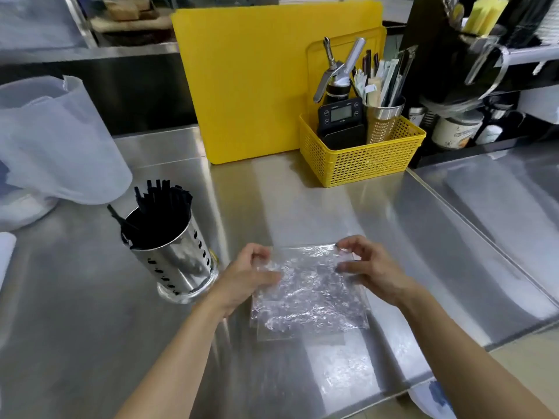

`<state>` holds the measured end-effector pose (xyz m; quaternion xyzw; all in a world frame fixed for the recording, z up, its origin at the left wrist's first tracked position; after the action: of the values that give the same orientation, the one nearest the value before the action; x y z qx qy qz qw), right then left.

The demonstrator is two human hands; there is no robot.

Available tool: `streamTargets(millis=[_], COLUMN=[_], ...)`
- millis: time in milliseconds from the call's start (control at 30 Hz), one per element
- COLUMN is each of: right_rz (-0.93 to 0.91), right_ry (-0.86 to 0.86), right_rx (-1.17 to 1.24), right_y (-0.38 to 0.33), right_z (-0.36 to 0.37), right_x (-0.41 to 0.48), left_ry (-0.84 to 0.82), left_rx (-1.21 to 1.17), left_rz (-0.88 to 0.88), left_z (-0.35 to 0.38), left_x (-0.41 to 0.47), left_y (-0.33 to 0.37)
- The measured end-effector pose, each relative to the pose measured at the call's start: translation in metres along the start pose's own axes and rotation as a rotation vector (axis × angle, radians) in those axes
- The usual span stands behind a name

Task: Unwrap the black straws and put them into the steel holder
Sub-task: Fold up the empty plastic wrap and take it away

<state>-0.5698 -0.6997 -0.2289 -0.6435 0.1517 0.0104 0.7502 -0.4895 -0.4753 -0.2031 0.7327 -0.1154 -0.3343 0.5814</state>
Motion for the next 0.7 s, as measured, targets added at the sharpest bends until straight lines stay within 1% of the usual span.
streamTargets(millis=[33, 67, 133, 200, 267, 367, 467, 533, 633, 700], right_rz=[-0.022, -0.039, -0.047, -0.039, -0.004, 0.006, -0.059, -0.117, -0.193, -0.225], right_ry=[0.008, 0.027, 0.111, 0.197, 0.246, 0.377, 0.471, 0.520, 0.622, 0.674], right_rx=[-0.008, 0.003, 0.117, 0.243, 0.206, 0.114, 0.117, 0.120, 0.053, 0.032], right_y=[0.001, 0.003, 0.009, 0.013, 0.017, 0.019, 0.014, 0.009, 0.004, 0.003], right_z=[0.004, 0.007, 0.009, 0.010, 0.011, 0.001, -0.018, -0.036, -0.069, -0.097], right_x=[-0.002, -0.004, -0.010, -0.019, -0.030, -0.051, -0.072, -0.086, -0.112, -0.131], left_ry=[0.020, 0.034, 0.078, 0.133, 0.140, 0.057, 0.022, 0.005, 0.009, -0.013], left_rx=[0.043, 0.030, -0.084, -0.236, -0.328, -0.270, -0.146, -0.105, -0.013, 0.006], left_rz=[0.024, 0.048, 0.057, -0.012, -0.092, -0.124, -0.104, -0.045, 0.112, 0.166], left_z=[-0.001, -0.003, -0.007, -0.007, 0.000, 0.019, 0.045, 0.069, 0.110, 0.144], left_x=[-0.001, -0.003, -0.007, -0.009, -0.010, -0.013, -0.011, -0.010, -0.011, -0.013], left_y=[-0.002, -0.004, -0.006, -0.009, -0.009, -0.008, -0.007, -0.001, 0.017, 0.027])
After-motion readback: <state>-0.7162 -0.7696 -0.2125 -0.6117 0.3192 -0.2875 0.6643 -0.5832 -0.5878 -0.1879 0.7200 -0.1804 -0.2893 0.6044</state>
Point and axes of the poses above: each hand's wrist, its own x-axis towards the middle knuckle, its own z-axis out of the palm, y = z × x, the point moved 4 cm from there along x, towards the middle knuckle, and after that the axes turned 2 degrees about -z, right-handed, at the moved point
